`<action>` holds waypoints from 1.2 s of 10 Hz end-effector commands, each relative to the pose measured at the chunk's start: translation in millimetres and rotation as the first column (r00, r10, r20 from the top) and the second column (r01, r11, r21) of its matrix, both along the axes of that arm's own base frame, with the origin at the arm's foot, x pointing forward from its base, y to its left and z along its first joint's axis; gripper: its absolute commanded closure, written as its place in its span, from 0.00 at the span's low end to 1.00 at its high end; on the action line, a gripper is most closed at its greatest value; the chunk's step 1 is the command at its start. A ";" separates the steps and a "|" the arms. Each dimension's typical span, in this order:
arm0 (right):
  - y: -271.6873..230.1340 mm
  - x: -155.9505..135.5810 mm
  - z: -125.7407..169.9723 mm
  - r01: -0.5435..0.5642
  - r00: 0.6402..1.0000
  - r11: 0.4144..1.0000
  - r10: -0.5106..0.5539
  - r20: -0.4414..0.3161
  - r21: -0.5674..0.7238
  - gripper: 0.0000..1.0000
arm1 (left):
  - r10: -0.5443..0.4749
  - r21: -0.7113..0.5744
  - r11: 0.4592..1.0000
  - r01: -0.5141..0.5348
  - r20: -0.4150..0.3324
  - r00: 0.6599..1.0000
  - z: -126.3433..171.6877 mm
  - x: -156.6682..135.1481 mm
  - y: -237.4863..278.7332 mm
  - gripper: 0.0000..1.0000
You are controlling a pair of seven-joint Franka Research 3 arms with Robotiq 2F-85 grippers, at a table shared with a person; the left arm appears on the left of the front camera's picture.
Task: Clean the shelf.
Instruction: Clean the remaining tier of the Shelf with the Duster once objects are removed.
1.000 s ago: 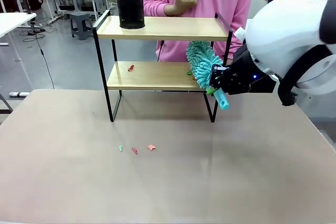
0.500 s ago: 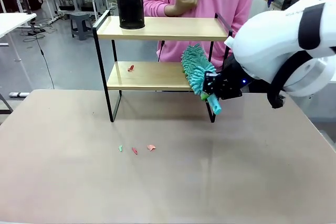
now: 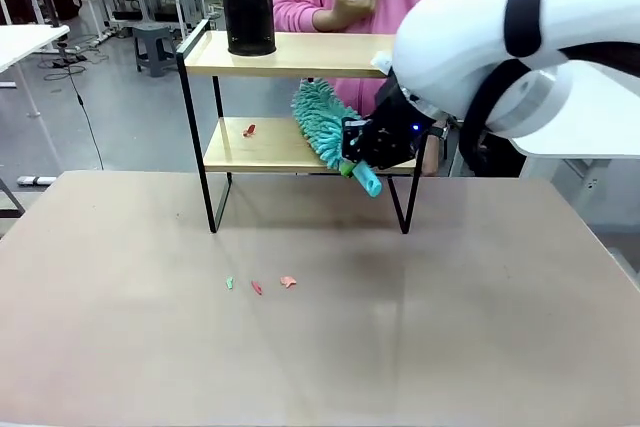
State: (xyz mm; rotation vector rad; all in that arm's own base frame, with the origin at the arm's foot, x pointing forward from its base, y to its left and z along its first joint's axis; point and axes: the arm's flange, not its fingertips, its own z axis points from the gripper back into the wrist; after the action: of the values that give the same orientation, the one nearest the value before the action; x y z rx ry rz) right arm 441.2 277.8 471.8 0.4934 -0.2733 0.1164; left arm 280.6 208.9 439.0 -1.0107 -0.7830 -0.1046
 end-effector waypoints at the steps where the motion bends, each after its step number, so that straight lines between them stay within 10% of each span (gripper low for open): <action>1: 15.7 13.1 4.6 -0.047 0.999 0.999 0.046 -0.024 -0.012 0.88 | 0.000 -0.010 1.000 0.000 0.029 1.000 0.2 0.5 -1.6 0.00; 12: 15.7 -29.3 12.0 -0.312 0.942 0.937 0.327 -0.081 0.154 0.88 | 0.000 -0.010 1.000 0.000 0.029 1.000 0.2 0.5 -1.6 0.00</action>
State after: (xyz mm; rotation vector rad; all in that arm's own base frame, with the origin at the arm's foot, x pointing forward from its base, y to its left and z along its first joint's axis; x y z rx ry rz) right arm 426.1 313.7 483.5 0.6242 -0.1148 0.3581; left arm 280.6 208.9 439.0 -1.0107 -0.7832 -0.1046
